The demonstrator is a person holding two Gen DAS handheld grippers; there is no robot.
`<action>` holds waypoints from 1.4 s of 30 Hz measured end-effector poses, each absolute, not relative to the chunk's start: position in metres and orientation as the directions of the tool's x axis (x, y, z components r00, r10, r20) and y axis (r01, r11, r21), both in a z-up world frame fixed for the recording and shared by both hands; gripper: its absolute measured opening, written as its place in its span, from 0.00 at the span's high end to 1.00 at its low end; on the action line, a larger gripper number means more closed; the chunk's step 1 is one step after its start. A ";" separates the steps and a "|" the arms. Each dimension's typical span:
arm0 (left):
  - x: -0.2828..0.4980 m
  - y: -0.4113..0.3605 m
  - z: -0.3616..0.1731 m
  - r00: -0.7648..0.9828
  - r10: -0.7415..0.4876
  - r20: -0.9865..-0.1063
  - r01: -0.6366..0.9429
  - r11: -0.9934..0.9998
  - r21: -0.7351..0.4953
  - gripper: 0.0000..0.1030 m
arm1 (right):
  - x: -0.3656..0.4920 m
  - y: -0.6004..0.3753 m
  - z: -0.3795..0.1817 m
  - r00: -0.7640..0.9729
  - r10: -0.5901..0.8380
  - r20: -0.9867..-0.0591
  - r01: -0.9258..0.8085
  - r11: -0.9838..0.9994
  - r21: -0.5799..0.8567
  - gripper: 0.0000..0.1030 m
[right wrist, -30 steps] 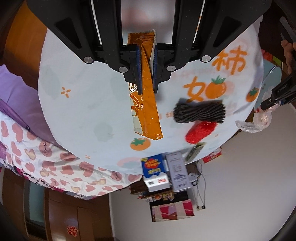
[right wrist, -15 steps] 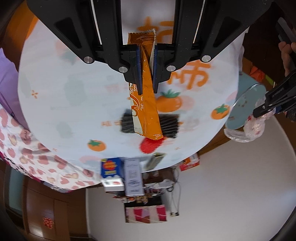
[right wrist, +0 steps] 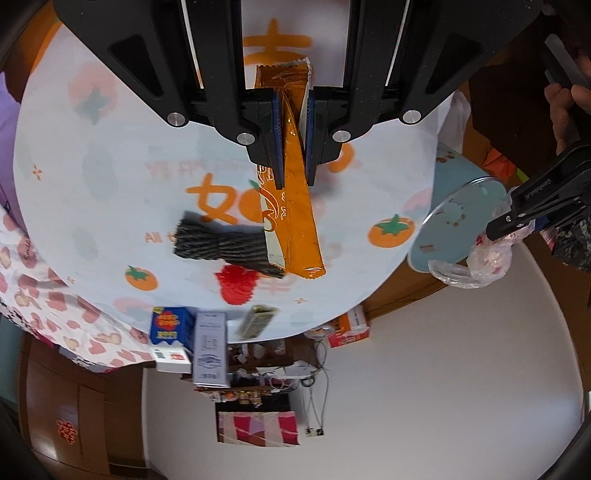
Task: Collect trash
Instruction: 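Carry orange wrapper and clear bag over the bin and open both tools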
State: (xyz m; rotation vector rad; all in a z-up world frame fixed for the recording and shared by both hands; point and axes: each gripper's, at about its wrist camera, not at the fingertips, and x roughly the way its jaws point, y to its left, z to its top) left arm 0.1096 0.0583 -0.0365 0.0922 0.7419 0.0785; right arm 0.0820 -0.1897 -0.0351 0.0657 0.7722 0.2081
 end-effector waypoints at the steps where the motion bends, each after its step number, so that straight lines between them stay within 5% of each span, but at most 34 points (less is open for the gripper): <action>1: 0.109 0.060 -0.037 0.734 0.107 -0.671 -0.043 0.993 0.111 0.66 | 0.083 -0.186 -0.035 0.696 0.216 -0.685 -0.171 0.976 0.134 0.89; 42: 0.122 0.138 -0.035 0.718 0.215 -0.662 -0.217 0.973 0.081 0.66 | 0.147 -0.062 -0.018 0.671 0.326 -0.666 -0.346 0.932 0.108 0.89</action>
